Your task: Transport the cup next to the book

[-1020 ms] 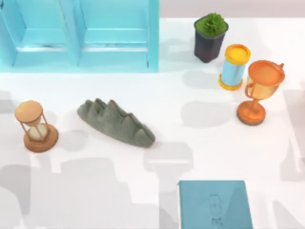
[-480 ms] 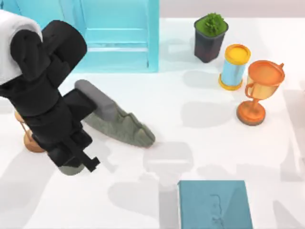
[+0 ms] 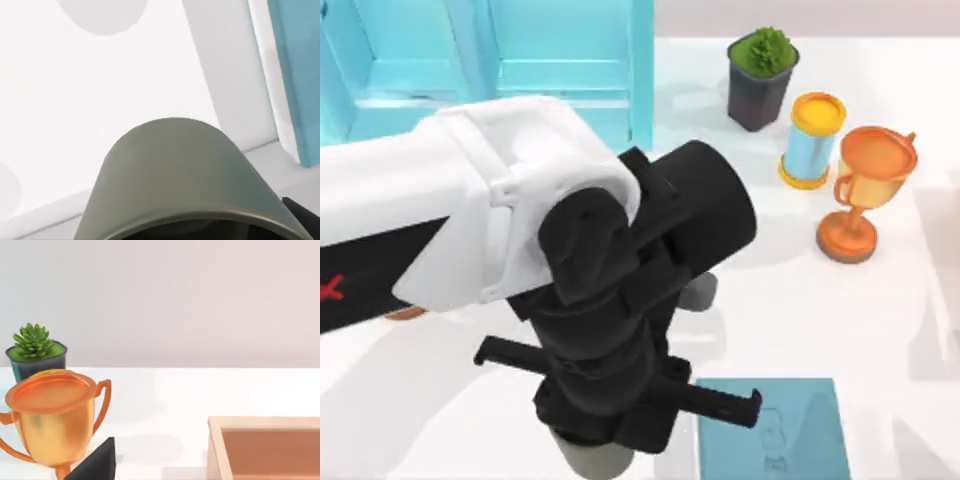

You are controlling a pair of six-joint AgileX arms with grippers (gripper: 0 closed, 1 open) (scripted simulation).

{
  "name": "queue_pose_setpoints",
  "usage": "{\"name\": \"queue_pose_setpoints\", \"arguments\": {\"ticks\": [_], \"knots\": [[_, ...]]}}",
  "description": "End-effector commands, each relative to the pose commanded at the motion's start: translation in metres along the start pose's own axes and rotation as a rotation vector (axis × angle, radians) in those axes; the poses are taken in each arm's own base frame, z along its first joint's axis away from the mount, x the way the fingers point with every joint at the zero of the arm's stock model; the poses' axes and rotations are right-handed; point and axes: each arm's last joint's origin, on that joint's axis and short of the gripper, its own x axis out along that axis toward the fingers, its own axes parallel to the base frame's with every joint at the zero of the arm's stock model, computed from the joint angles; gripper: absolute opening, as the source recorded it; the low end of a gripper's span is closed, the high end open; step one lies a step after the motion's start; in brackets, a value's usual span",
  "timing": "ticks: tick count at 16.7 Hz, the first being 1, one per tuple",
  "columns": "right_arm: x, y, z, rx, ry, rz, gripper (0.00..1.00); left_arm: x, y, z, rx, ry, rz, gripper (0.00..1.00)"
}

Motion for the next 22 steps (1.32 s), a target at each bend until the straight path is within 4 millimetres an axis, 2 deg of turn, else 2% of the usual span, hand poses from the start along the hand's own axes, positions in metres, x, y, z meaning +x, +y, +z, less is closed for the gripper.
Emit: {"name": "queue_pose_setpoints", "arguments": {"ticks": [4,9,17,19,22], "knots": [[0.0,0.0,0.0,0.0,0.0,0.0,1.0,0.003,-0.041,-0.029,-0.197,-0.03,0.045,0.0],[0.0,0.0,0.0,0.0,0.0,0.0,1.0,0.008,-0.064,-0.051,-0.323,-0.075,0.094,0.0],[0.0,0.0,0.0,0.0,0.0,0.0,1.0,0.009,-0.064,-0.053,-0.336,-0.078,0.098,0.0],[0.0,0.0,0.0,0.0,0.0,0.0,1.0,0.02,-0.062,-0.052,-0.337,-0.077,0.104,0.0],[0.0,0.0,0.0,0.0,0.0,0.0,1.0,0.047,-0.057,-0.052,-0.337,-0.083,0.093,0.0]]}}
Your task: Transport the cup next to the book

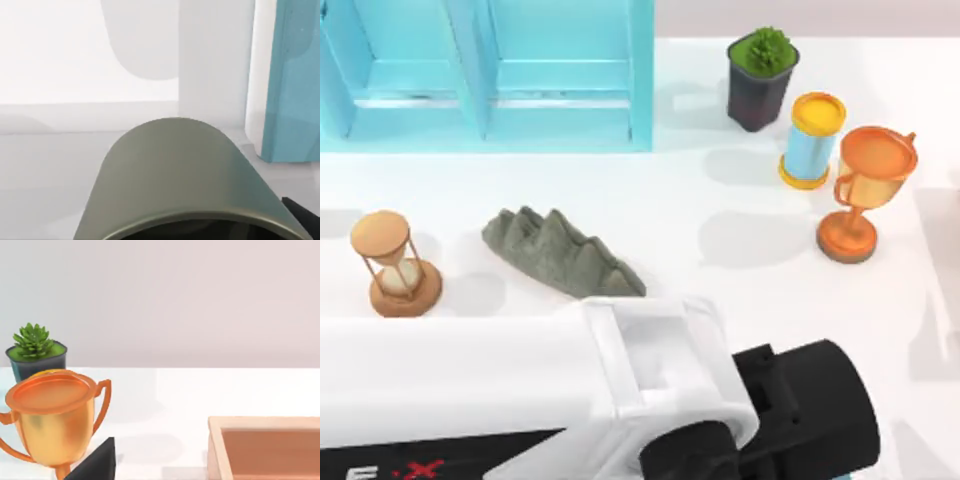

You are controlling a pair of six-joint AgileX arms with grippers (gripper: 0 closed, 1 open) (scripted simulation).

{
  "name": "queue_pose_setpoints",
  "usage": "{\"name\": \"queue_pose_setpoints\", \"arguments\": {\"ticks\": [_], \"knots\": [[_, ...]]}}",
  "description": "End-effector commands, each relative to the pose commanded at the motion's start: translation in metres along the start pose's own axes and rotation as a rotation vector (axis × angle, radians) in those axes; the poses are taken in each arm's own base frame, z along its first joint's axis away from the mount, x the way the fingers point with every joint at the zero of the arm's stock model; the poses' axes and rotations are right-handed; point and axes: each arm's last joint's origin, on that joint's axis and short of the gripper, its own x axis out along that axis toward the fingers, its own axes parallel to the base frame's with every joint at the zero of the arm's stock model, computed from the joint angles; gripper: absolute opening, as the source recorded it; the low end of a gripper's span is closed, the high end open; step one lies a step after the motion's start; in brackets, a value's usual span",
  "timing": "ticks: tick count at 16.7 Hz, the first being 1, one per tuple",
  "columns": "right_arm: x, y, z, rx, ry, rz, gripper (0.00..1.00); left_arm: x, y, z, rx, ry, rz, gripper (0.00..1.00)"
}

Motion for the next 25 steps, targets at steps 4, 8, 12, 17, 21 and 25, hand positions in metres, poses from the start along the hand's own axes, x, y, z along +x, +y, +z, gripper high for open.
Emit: {"name": "queue_pose_setpoints", "arguments": {"ticks": [4,8,12,17,21,25], "knots": [[0.0,0.0,0.0,0.0,0.0,0.0,1.0,0.025,0.005,-0.002,0.004,0.001,0.006,0.0],[0.0,0.0,0.0,0.0,0.0,0.0,1.0,0.025,0.005,-0.002,0.004,0.001,0.007,0.08],[0.0,0.0,0.0,0.0,0.0,0.0,1.0,0.025,0.005,-0.002,0.004,0.001,0.007,0.38],[0.0,0.0,0.0,0.0,0.0,0.0,1.0,0.025,0.005,-0.002,0.004,0.001,0.007,0.75],[0.0,0.0,0.0,0.0,0.0,0.0,1.0,0.025,0.005,-0.002,0.004,0.001,0.007,1.0],[0.0,0.0,0.0,0.0,0.0,0.0,1.0,0.025,0.005,-0.002,0.004,0.001,0.007,1.0]]}}
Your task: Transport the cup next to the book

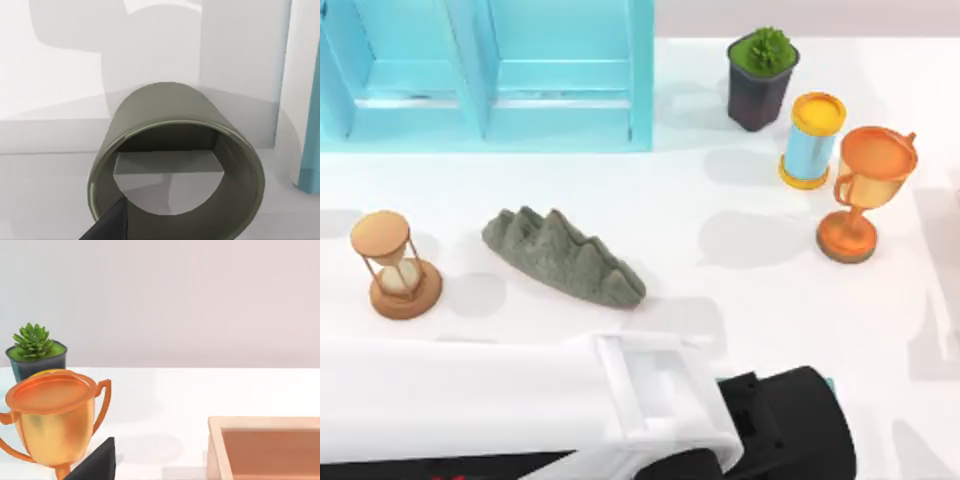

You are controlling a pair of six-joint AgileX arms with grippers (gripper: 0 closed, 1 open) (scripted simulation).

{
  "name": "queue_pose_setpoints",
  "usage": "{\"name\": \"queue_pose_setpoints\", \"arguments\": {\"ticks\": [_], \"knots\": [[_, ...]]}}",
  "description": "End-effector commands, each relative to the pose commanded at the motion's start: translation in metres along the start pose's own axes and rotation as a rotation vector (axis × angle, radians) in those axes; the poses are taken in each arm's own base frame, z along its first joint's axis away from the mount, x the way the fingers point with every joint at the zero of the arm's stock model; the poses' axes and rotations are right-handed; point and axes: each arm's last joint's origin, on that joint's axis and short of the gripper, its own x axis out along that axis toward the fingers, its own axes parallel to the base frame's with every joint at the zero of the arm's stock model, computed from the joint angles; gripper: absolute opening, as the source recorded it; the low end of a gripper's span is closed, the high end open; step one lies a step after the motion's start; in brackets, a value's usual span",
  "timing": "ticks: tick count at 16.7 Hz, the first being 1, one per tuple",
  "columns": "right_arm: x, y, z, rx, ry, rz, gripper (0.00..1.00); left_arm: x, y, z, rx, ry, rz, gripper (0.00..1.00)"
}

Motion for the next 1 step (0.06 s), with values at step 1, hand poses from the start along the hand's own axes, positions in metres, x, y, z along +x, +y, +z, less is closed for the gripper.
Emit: {"name": "queue_pose_setpoints", "arguments": {"ticks": [1], "knots": [[0.0,0.0,0.0,0.0,0.0,0.0,1.0,0.0,0.0,0.0,0.0,0.0,0.0,1.0]]}}
